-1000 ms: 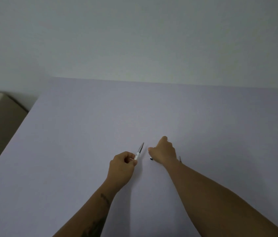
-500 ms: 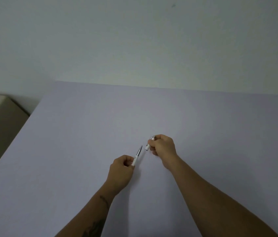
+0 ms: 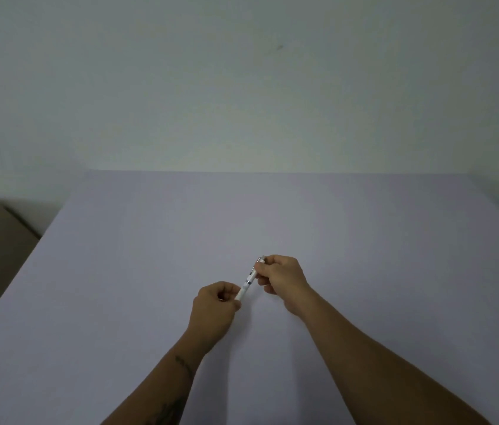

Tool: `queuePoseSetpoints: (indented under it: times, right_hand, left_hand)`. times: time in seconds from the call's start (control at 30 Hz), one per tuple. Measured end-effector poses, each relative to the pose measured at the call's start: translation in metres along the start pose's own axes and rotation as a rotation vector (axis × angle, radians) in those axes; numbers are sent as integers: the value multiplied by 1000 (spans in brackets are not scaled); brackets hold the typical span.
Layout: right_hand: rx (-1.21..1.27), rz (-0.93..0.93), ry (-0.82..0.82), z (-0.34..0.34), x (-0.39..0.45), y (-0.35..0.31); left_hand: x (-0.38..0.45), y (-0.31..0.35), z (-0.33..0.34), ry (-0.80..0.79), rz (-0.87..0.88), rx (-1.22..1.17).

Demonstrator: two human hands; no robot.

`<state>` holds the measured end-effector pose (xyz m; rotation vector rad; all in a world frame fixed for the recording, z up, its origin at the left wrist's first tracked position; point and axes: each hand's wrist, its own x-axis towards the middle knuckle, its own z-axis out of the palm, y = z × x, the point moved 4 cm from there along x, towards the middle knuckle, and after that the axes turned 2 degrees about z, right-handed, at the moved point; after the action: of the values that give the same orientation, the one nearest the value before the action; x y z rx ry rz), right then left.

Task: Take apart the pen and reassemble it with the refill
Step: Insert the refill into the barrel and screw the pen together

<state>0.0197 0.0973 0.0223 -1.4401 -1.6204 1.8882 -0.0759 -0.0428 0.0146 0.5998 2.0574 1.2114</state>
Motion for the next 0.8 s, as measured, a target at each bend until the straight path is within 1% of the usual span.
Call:
queuePoseSetpoints:
  times: [0.17,0.3,0.37,0.53,0.63,0.7,0.8]
  right_hand:
    - [20,-1,-12,-1,-6,2]
    - [90,43,-39,-1,-6,3]
    - [62,55,-39,1,-7,8]
    - [-68,48,35,4,-7,17]
    - [-202,-9,163,-5,-5,16]
    - [-323,-35,223,-16,-5,16]
    - [-511,-46,247,-27,-2,21]
  left_hand:
    - [-3,5,-7,68,-28,-54]
    - [-4,8,-4,67,-6,-33]
    - [-3,7,-1,71,23,-5]
    - [-4,-1,12,23,123,90]
    - [0,-10,16,1,154,96]
    - [3,-15,17,7,213,239]
    - [13,-23,21,-60,299,588]
